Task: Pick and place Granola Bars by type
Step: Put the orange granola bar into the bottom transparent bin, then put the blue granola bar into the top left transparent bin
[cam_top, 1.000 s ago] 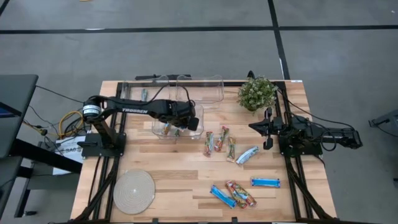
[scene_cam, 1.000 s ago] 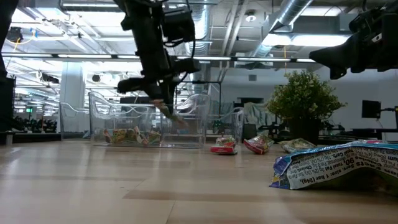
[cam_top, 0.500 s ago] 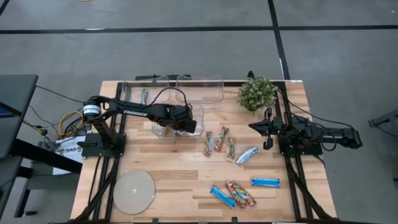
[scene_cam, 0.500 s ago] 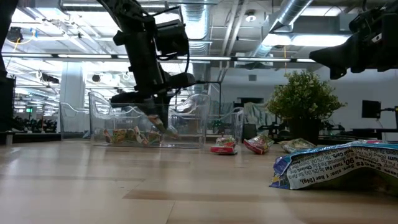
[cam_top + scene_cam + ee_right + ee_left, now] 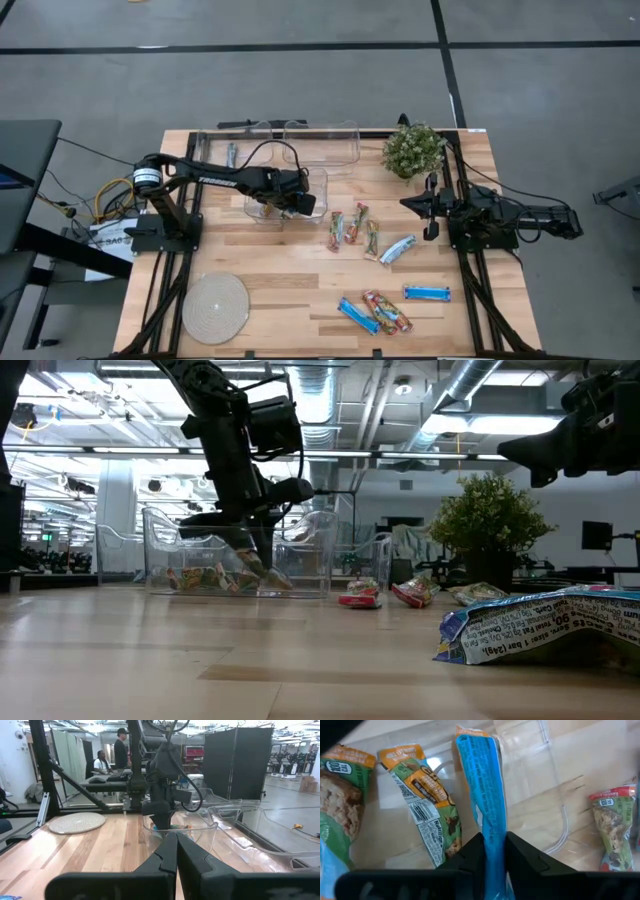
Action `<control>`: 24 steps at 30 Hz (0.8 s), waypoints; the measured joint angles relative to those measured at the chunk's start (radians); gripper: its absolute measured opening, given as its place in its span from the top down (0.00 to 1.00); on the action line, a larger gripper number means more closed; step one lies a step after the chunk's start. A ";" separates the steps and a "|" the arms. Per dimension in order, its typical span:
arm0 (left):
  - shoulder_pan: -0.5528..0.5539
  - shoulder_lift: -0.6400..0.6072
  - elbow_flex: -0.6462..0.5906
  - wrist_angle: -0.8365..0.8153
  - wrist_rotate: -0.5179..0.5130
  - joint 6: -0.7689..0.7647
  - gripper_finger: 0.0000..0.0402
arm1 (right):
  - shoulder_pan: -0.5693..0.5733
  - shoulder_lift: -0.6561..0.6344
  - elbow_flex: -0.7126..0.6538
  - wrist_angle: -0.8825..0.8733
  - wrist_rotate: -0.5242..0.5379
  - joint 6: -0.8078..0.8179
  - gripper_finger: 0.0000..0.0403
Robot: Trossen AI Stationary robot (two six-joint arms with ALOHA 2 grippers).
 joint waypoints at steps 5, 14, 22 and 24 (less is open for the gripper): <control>0.000 0.000 0.000 0.005 0.000 0.002 0.73 | 0.000 0.000 0.000 0.000 0.000 0.000 1.00; 0.001 0.000 0.011 0.035 0.027 0.108 0.70 | 0.000 0.000 0.000 0.000 0.000 0.000 1.00; 0.000 -0.002 0.076 0.024 0.021 0.235 0.71 | 0.000 0.000 0.000 0.000 0.000 0.000 1.00; 0.000 -0.014 0.091 0.022 0.018 0.273 0.71 | 0.000 0.000 0.000 0.000 0.000 0.000 1.00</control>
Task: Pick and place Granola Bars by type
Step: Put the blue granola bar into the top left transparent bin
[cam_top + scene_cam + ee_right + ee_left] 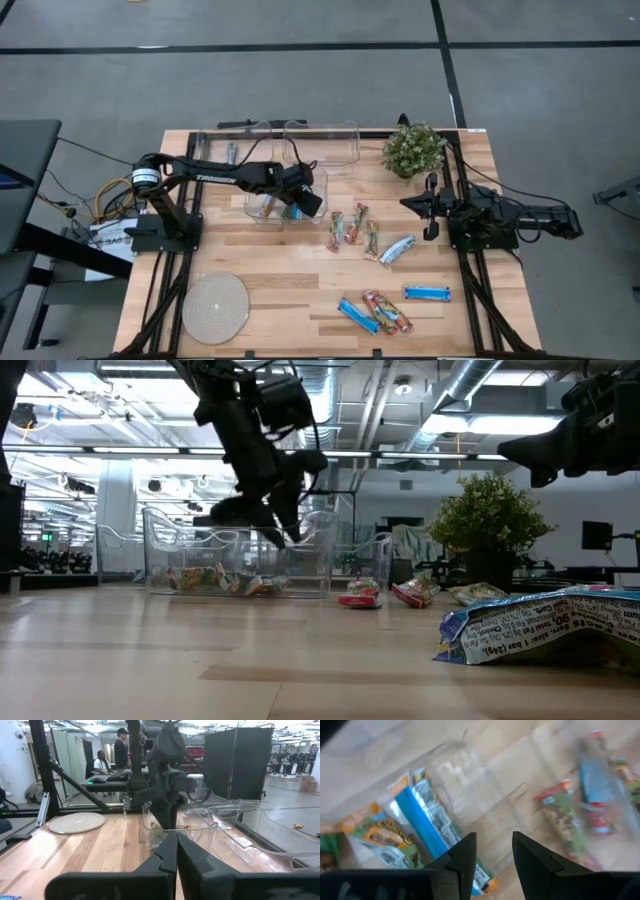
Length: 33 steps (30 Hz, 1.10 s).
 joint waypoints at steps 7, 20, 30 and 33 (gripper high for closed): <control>-0.004 -0.069 0.040 0.002 -0.112 0.175 0.71 | 0.000 0.000 0.000 0.001 0.000 0.000 1.00; -0.114 -0.146 0.120 0.025 -0.073 0.793 0.71 | 0.000 0.000 0.000 -0.001 0.000 0.000 1.00; -0.259 -0.146 0.127 0.028 0.064 1.181 0.71 | 0.000 0.000 0.000 0.000 0.000 0.000 1.00; -0.287 -0.145 0.127 0.022 0.090 1.272 0.71 | 0.000 0.000 0.000 0.000 0.000 0.000 1.00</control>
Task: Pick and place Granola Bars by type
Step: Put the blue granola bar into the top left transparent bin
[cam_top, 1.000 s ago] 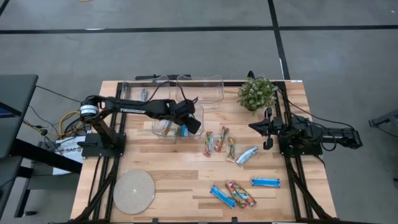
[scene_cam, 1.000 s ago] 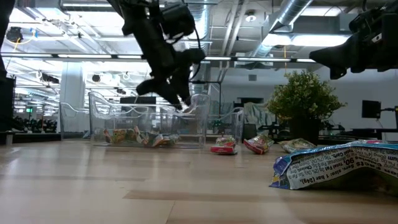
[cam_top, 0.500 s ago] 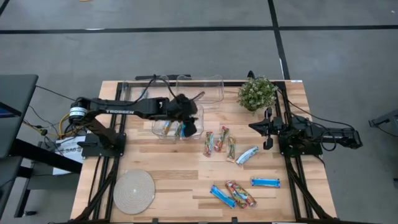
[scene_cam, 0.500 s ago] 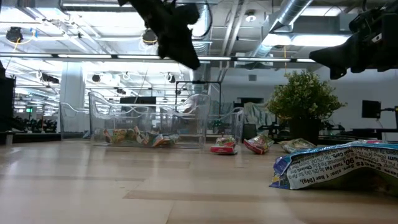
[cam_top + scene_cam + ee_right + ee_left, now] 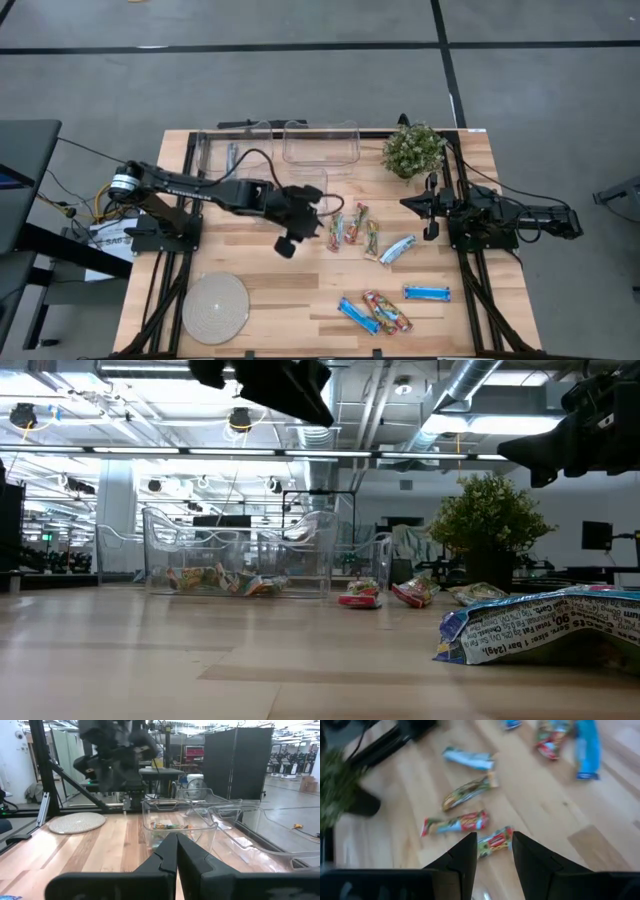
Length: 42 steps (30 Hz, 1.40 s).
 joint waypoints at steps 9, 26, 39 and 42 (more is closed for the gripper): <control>-0.063 0.022 0.001 0.001 0.036 0.009 0.71 | 0.000 0.000 0.000 0.000 0.000 0.000 1.00; -0.229 0.312 0.193 0.024 0.076 -0.086 0.71 | 0.000 0.013 0.000 -0.008 0.000 0.000 1.00; -0.327 0.536 0.448 0.017 0.023 -0.114 0.71 | 0.000 0.012 0.000 -0.006 0.000 0.000 1.00; -0.334 0.564 0.470 0.003 0.023 -0.116 0.71 | 0.000 0.013 0.000 -0.008 0.000 0.000 1.00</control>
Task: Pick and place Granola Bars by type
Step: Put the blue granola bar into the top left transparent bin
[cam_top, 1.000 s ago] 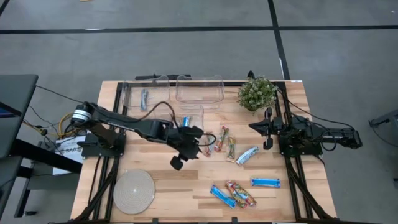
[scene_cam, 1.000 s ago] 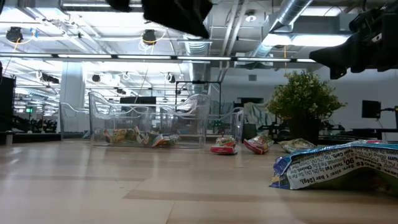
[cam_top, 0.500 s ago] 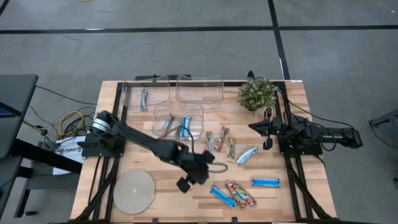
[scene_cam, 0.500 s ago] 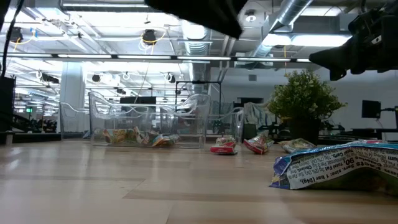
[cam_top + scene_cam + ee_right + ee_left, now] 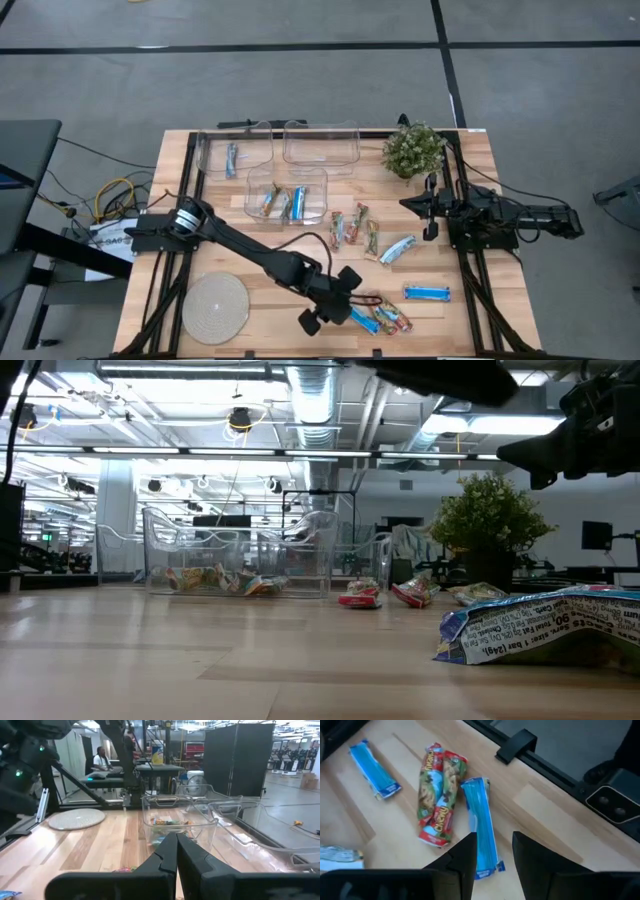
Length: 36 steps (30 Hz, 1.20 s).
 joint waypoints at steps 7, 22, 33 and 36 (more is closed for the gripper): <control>-0.003 0.031 0.001 0.008 -0.007 -0.015 0.70 | 0.000 0.000 0.000 0.001 0.000 0.000 1.00; -0.002 0.077 0.002 0.099 0.009 -0.023 0.45 | 0.000 0.001 0.000 0.008 0.000 0.000 1.00; 0.003 0.171 0.006 0.185 -0.080 0.008 0.45 | 0.000 0.001 0.000 0.008 0.000 0.000 1.00; 0.010 0.185 0.004 0.176 -0.087 0.009 0.45 | 0.000 0.001 0.000 0.005 0.000 0.000 1.00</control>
